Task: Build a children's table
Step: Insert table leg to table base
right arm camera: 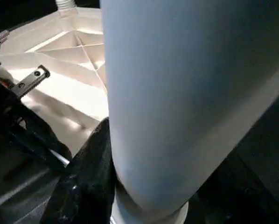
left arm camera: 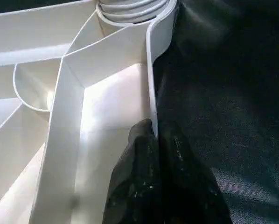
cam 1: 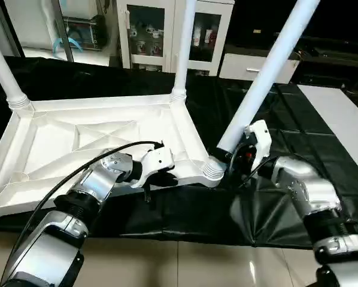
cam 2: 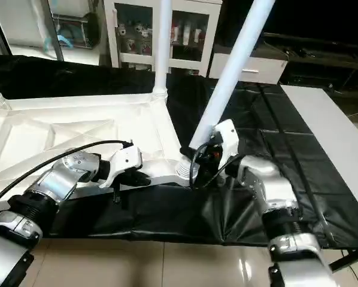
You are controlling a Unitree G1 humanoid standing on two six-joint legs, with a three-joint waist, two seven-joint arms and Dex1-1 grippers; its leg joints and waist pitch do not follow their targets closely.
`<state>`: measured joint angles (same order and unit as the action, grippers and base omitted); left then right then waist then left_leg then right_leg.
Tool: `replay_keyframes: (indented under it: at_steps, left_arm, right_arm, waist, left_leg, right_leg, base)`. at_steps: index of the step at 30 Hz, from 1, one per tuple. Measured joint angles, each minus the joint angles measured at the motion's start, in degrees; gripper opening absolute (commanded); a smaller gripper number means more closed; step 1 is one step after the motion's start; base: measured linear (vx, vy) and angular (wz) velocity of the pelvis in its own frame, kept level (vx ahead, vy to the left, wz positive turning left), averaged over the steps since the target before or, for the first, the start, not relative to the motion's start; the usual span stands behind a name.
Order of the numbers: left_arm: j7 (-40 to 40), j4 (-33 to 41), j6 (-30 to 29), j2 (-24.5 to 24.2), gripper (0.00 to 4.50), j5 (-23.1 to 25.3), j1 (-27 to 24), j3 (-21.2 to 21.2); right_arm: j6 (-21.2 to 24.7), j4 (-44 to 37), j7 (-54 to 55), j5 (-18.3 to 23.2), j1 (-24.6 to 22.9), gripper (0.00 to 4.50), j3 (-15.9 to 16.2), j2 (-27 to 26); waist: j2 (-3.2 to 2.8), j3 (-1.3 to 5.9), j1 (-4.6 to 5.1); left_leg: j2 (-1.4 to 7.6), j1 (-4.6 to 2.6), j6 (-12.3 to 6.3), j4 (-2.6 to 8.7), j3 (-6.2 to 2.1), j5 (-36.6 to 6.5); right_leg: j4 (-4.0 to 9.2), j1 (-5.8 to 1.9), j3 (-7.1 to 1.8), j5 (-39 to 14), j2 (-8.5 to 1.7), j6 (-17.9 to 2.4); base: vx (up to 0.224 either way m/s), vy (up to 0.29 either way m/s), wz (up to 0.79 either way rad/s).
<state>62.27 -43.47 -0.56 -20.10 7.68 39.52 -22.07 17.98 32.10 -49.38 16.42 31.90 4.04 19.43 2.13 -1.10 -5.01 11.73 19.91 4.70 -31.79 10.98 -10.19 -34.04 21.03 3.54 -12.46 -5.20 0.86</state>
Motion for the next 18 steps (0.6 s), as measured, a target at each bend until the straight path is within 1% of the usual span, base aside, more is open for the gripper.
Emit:
replay_keyframes:
  at_steps: [3, 6, 11, 13, 16, 18]
  left_arm:
    - [0.29, 0.06, 0.24, -0.01, 0.00, -0.01, -0.01, -0.04]
    - [0.51, 0.05, 0.24, -0.09, 0.00, -0.01, -0.01, -0.03]
    - [0.53, -0.05, 0.23, -0.21, 0.00, -0.01, -0.02, -0.04]
    - [0.53, 0.03, 0.23, -0.21, 0.00, -0.01, -0.06, -0.11]
    - [0.74, 0.47, 0.23, -0.29, 0.00, -0.01, -0.36, -0.12]
    - [1.03, 0.60, 0.24, -0.36, 0.00, -0.03, -0.51, -0.12]
  right_arm:
    - [0.04, -0.03, -1.18, -0.16, 0.66, 1.85, 0.99, 0.91]
    - [0.14, -0.03, -1.52, -0.57, 0.98, 1.85, 1.20, 0.91]
    - [-1.31, -0.64, -0.94, -1.30, 0.68, 1.85, 2.21, 0.82]
    - [-2.57, -2.16, 0.09, -2.71, -0.51, 1.85, 3.32, 0.61]
    - [-4.57, -4.07, 0.82, -3.32, -2.37, 1.85, 3.60, 0.57]
    - [-5.05, -5.03, 1.04, -3.41, -3.12, 1.85, 3.67, 0.54]
  waist:
    - [-0.48, 0.12, -0.05]
    - [-0.64, 0.19, -0.09]
    - [-0.73, 0.25, 0.01]
    - [-0.71, 0.25, -0.02]
    - [-0.69, 0.33, -0.10]
    - [-0.75, 0.47, -0.08]
  left_leg:
    - [0.00, 0.04, 0.00, 0.06, 0.07, 0.00]
    - [0.02, 0.03, 0.00, 0.18, 0.09, 0.00]
    - [0.02, 0.02, 0.00, 0.19, 0.12, 0.00]
    - [0.03, 0.02, 0.00, 0.20, 0.12, 0.00]
    - [0.02, 0.00, 0.00, 0.23, 0.12, 0.00]
    - [0.02, 0.00, 0.00, 0.28, 0.13, 0.00]
  right_leg:
    - [-0.01, -0.03, -0.01, 0.00, -0.02, 0.00]
    - [-0.05, 0.00, 0.01, 0.00, -0.02, 0.00]
    - [-0.04, 0.01, 0.02, 0.00, -0.02, 0.01]
    - [-0.03, 0.02, 0.02, -0.01, -0.02, 0.02]
    - [0.00, -0.01, 0.01, -0.06, -0.02, 0.09]
    - [0.01, -0.03, 0.01, -0.08, -0.02, 0.14]
  base:
    - [0.000, 0.000, 0.00]
    - [0.000, 0.000, 0.00]
    - [0.000, 0.000, 0.00]
    - [0.000, 0.000, 0.00]
    - [0.000, 0.000, 0.00]
    - [0.000, 0.000, 0.00]
